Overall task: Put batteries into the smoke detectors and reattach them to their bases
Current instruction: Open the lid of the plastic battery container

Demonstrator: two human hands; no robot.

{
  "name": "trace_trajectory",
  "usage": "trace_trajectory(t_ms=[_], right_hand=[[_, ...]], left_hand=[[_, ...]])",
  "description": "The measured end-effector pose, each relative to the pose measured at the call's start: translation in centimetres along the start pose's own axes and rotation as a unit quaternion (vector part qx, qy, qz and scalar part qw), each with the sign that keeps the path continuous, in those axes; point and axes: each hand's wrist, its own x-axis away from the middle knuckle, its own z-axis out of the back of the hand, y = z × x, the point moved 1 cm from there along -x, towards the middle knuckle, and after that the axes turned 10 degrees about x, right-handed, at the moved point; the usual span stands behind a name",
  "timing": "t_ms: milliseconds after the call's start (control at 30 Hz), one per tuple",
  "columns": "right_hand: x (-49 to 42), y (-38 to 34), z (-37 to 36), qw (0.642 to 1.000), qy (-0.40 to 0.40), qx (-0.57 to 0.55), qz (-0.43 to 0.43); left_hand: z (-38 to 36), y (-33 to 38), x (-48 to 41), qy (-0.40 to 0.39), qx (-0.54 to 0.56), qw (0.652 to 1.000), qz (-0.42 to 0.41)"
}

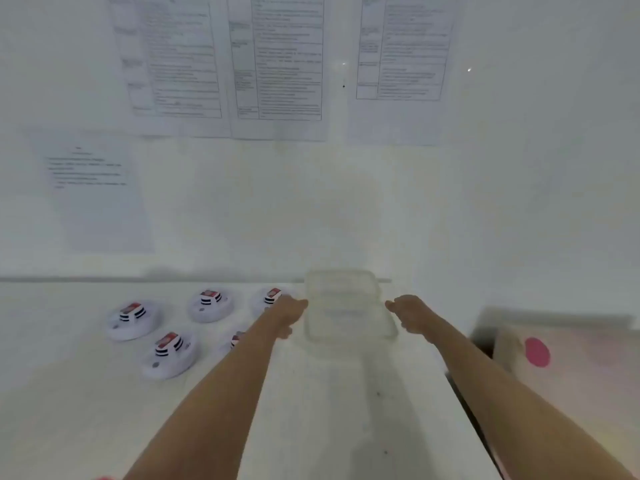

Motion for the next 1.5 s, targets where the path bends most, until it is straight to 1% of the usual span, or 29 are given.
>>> trace_trajectory(t_ms=[67,100,200,267,367,467,567,833,867,967,1033,1133,1233,1300,1400,1433,1500], right_hand=[[-0.6,0.8,-0.3,0.994,-0.028,-0.099,-0.036],[-0.8,1.1,-0.4,0.990,-0.043,-0.127,-0.049],[-1.4,1.7,-0.8,0.976,-0.079,-0.193,-0.060],[-1.6,2.0,-0.8,0.968,-0.094,-0.225,-0.066],[-1.8,2.4,-0.8,0.949,-0.120,-0.281,-0.080],[-2.4,2.8,-0.7,0.937,-0.131,-0.309,-0.092],[-2.7,3.0,-0.7,0.927,-0.148,-0.331,-0.099],[-2.6,3.0,-0.7,0.920,-0.167,-0.333,-0.123],[-2.7,2.9,-0.7,0.922,-0.160,-0.330,-0.125],[-3.3,2.7,-0.4,0.942,-0.096,-0.299,-0.121],[-3.4,2.9,-0.3,0.948,-0.099,-0.280,-0.116],[-3.4,3.1,-0.2,0.952,-0.107,-0.262,-0.113],[-3.4,2.9,0.1,0.961,-0.106,-0.232,-0.110],[-3.2,2.7,0.4,0.963,-0.122,-0.214,-0.109],[-2.5,2.3,0.9,0.959,-0.188,-0.176,-0.116],[-2.3,2.1,1.2,0.955,-0.214,-0.167,-0.120],[-1.9,1.7,1.5,0.951,-0.249,-0.132,-0.129]], left_hand=[[-0.2,-0.7,-0.3,-0.038,0.094,0.993,0.063],[-0.1,-1.1,-0.6,-0.049,0.124,0.988,0.077],[-0.3,-1.7,-0.9,-0.072,0.213,0.971,0.086],[-0.4,-1.8,-1.1,-0.071,0.246,0.963,0.083],[-0.6,-2.1,-1.6,-0.078,0.253,0.959,0.098],[-0.7,-2.5,-1.6,-0.096,0.302,0.940,0.126],[-0.7,-2.6,-1.6,-0.101,0.325,0.931,0.129],[-1.0,-2.2,-1.4,-0.093,0.312,0.935,0.139],[-1.0,-2.2,-1.4,-0.089,0.309,0.936,0.142],[-0.9,-2.4,-1.5,-0.089,0.305,0.938,0.141],[-0.9,-2.3,-1.9,-0.081,0.300,0.942,0.129],[-0.9,-1.9,-2.1,-0.049,0.256,0.960,0.107],[-1.0,-1.6,-1.6,-0.049,0.242,0.963,0.106],[-1.1,-1.6,-1.2,-0.043,0.249,0.962,0.103],[-1.3,-1.8,-0.7,-0.028,0.280,0.956,0.086],[-1.3,-1.8,-0.4,-0.029,0.276,0.957,0.086],[-1.0,-2.2,0.3,-0.037,0.219,0.967,0.121]])
